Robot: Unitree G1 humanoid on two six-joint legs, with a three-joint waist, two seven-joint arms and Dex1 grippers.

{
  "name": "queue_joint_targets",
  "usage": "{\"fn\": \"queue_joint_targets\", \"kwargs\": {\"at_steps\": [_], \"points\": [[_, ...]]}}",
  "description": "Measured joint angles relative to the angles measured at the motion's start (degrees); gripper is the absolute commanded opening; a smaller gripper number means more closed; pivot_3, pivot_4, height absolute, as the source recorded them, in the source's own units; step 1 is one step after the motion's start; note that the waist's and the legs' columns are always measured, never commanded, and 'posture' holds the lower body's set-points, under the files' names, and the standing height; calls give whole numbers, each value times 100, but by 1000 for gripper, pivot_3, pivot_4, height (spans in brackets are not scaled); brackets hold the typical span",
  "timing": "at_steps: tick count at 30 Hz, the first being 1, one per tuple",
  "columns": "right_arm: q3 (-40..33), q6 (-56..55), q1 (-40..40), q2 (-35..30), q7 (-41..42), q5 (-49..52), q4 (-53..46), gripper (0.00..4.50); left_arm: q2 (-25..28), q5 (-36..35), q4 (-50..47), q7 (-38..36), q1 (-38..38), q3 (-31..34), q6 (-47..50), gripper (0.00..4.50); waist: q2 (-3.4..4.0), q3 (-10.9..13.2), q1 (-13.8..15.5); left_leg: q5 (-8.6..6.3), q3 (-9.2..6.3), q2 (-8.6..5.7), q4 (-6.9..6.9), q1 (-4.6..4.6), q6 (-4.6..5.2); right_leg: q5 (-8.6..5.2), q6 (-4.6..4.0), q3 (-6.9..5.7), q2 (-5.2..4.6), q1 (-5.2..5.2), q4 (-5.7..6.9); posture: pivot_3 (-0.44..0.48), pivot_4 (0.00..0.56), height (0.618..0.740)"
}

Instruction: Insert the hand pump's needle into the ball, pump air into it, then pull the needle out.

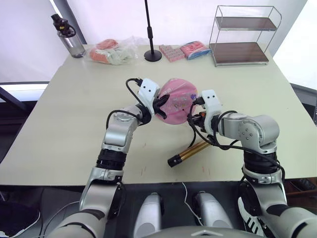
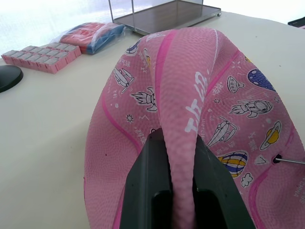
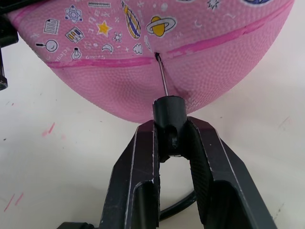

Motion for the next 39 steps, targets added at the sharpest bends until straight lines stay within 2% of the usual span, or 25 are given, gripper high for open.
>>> {"fn": "queue_joint_targets", "kwargs": {"at_steps": [8, 17, 20, 32, 39], "points": [[-208, 186, -13, 208, -101, -74, 10, 327, -10, -3, -7, -12, 2, -1, 35, 21, 1, -1, 0, 0, -13, 0, 0, 2, 0, 0, -1, -14, -1, 10, -4, 0, 150, 731], [-1248, 576, -250, 1166, -621, -316, 265, 327, -31, 1, -139, 7, 93, 2, 78, 21, 4, -2, -13, 0, -23, 0, 0, 2, -1, -1, -2, -25, -1, 11, -3, 0, 150, 731], [-1405, 612, -320, 1277, -727, -330, 332, 327, -36, 1, -150, 7, 102, 1, 81, 21, 4, -3, -17, 0, -26, 0, 0, 2, -1, -1, -2, -28, -1, 12, -3, 0, 150, 731], [-1956, 617, -495, 1324, -918, -115, 691, 327, -52, -53, -211, -153, 190, -8, 57, 21, 5, -3, -9, 2, -34, -1, 0, 3, -3, -1, -2, -37, -1, 17, -3, 0, 150, 731], [-1989, 617, -549, 1325, -1022, -35, 800, 327, -38, -54, -214, -214, 228, -9, -19, 21, 5, -3, -17, 3, -36, 0, 0, 4, -3, -1, -2, -39, -1, 18, -3, 0, 150, 731]]}}
